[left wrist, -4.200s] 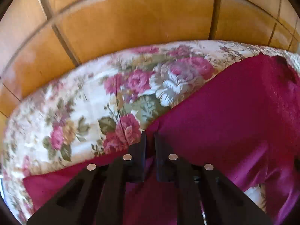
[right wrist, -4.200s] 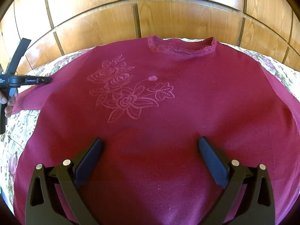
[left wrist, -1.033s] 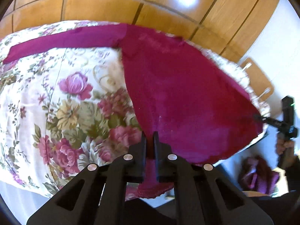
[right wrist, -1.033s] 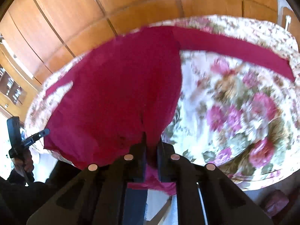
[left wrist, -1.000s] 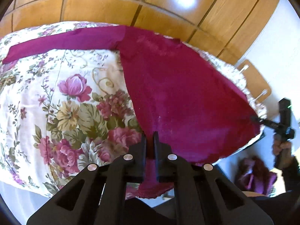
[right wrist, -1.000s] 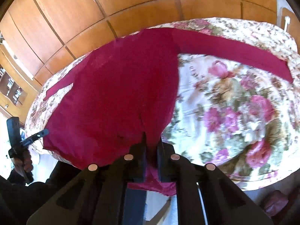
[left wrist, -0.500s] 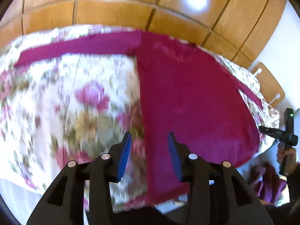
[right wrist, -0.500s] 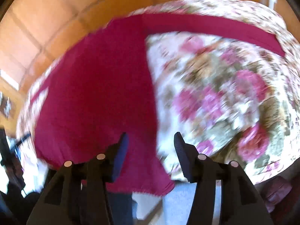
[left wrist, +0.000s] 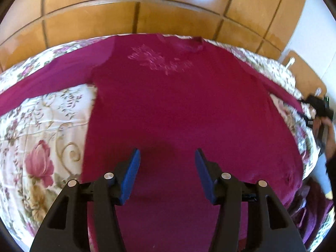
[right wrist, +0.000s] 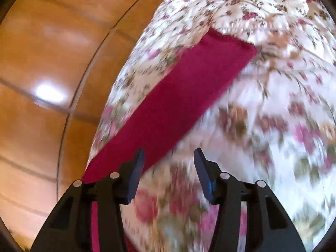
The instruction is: Fold small clothes
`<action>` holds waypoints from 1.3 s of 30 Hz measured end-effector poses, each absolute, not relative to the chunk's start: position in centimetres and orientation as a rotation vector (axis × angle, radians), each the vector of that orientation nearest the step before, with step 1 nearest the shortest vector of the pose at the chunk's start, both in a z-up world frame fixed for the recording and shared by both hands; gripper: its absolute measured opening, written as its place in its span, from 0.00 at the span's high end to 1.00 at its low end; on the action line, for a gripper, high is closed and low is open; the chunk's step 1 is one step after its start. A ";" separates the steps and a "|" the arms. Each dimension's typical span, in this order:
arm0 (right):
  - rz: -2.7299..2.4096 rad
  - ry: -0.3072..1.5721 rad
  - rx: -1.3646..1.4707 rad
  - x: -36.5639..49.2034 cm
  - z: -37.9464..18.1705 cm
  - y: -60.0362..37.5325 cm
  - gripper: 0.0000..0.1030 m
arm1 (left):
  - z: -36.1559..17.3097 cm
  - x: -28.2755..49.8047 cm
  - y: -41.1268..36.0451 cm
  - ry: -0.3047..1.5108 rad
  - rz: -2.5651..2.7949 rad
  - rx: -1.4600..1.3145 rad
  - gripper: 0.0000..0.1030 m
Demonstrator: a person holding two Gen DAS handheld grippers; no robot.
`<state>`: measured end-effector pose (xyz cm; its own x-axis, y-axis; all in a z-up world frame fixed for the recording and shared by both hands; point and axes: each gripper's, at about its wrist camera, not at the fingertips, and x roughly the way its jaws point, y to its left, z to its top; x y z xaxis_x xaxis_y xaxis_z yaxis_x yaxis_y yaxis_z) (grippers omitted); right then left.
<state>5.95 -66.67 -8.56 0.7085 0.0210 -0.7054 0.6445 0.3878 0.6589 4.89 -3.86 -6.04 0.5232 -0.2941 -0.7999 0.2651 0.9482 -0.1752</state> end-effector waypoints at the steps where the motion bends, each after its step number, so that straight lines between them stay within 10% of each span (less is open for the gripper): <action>1: -0.473 0.691 1.133 6.2 -8.9 -67.3 0.53 | -6.2 4.9 -4.2 0.965 -0.336 -0.025 0.49; 3: -0.543 0.683 1.170 6.5 -9.7 -69.1 0.54 | -6.3 5.0 -4.3 0.966 -0.334 -0.010 0.49; 7: -0.609 0.713 1.138 7.6 -9.8 -71.0 0.91 | -6.7 5.8 -4.0 0.986 -0.324 -0.021 0.49; 10: -0.570 0.746 0.994 9.9 -7.7 -70.9 0.94 | -7.0 6.3 -4.0 0.997 -0.327 -0.032 0.49; 21: 0.034 0.705 0.558 22.5 3.3 -53.8 0.94 | -6.5 8.3 -3.7 1.005 -0.355 -0.148 0.49; 32: 0.523 0.892 0.297 28.0 0.2 -28.7 0.94 | -5.4 10.6 -0.8 0.981 -0.333 -0.291 0.49; 39: 0.571 0.899 0.298 25.6 -0.9 -26.7 0.60 | -4.8 13.3 0.4 0.962 -0.331 -0.355 0.49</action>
